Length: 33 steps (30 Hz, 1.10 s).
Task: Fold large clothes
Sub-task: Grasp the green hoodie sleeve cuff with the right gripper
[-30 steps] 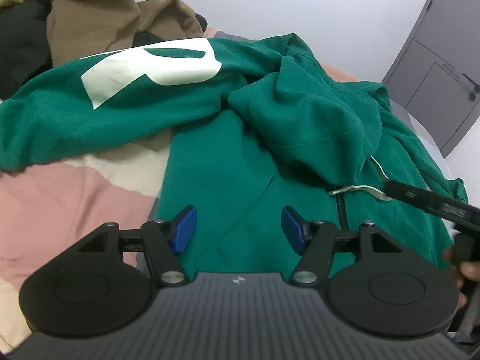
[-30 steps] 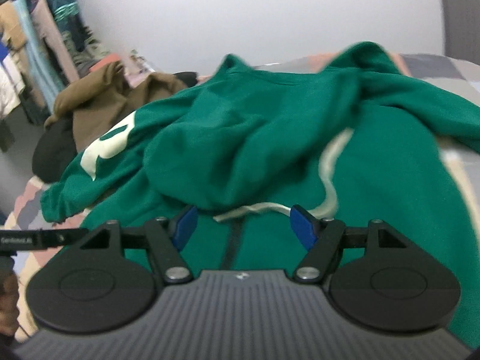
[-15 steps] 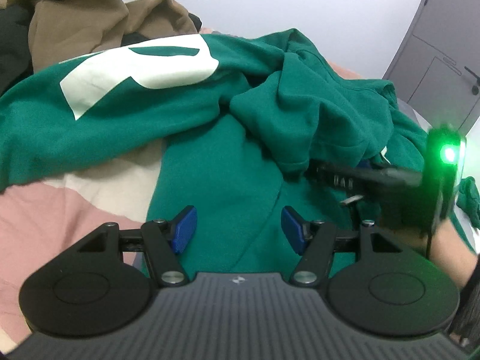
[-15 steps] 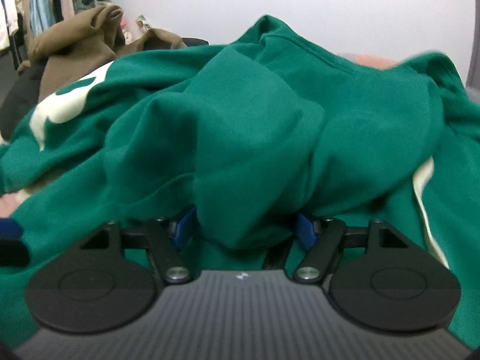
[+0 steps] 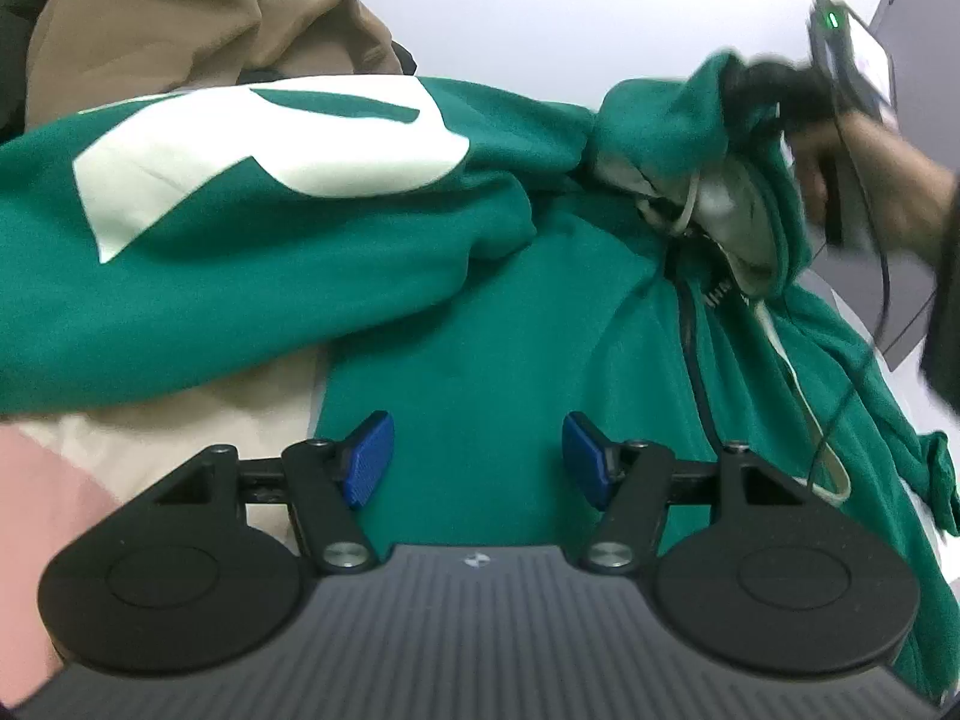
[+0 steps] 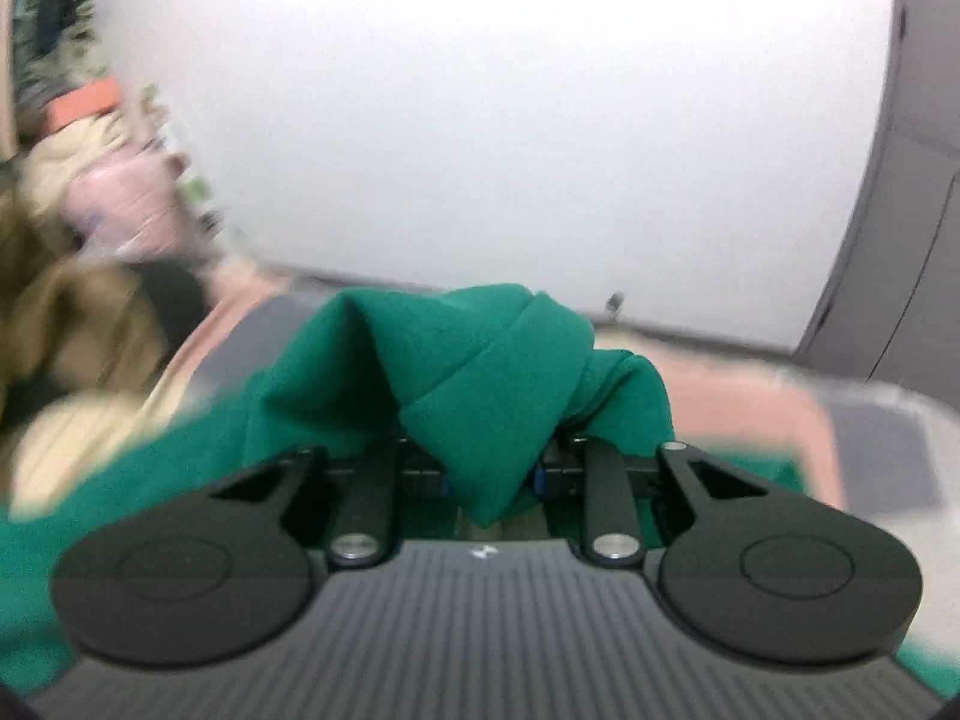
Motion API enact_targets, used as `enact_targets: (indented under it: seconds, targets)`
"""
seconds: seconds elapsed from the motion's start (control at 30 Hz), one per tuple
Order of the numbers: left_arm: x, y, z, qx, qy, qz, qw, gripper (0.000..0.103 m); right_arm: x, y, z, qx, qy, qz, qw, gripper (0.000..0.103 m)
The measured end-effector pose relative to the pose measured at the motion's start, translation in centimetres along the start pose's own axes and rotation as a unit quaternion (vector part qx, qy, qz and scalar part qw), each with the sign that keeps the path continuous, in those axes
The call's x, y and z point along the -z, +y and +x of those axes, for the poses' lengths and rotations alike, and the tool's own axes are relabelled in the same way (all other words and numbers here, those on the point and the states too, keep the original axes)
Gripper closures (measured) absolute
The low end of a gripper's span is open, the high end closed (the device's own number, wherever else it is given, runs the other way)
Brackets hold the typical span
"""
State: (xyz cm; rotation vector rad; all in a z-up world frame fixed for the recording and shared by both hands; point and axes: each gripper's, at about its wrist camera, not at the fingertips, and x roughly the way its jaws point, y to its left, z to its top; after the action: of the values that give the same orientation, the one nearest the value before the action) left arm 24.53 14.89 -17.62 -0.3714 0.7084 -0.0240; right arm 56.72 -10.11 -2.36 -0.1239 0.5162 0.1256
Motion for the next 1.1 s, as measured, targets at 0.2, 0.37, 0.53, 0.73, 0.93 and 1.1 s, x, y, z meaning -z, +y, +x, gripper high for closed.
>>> enact_targets:
  seconds: [0.2, 0.37, 0.53, 0.73, 0.93, 1.1]
  targets:
    - [0.4, 0.3, 2.6, 0.012, -0.013, -0.010, 0.9998, 0.035, -6.4, -2.7, 5.7, 0.065, -0.056, 0.026, 0.996, 0.077]
    - [0.8, 0.3, 3.7, 0.029, -0.037, -0.024, 0.9986, 0.035, -4.8, -4.1, 10.2, 0.070, -0.041, 0.022, 0.996, 0.077]
    - [1.5, 1.0, 3.8, 0.052, -0.051, -0.057, 0.9957, 0.035, -2.0, -5.3, 12.9, 0.062, -0.034, 0.031, 0.997, 0.064]
    - [1.0, 1.4, 3.7, 0.053, -0.052, -0.056, 0.9957, 0.035, -0.9, -7.3, 11.3, 0.045, -0.045, 0.075, 0.995, 0.027]
    - [0.2, 1.2, 3.6, 0.051, -0.046, -0.053, 0.9963, 0.035, 2.1, -9.2, 5.6, 0.019, -0.040, 0.085, 0.995, 0.027]
    - [-0.3, 1.2, 2.2, 0.054, -0.054, -0.060, 0.9953, 0.035, 7.7, -12.9, -0.6, 0.013, -0.013, 0.138, 0.990, 0.027]
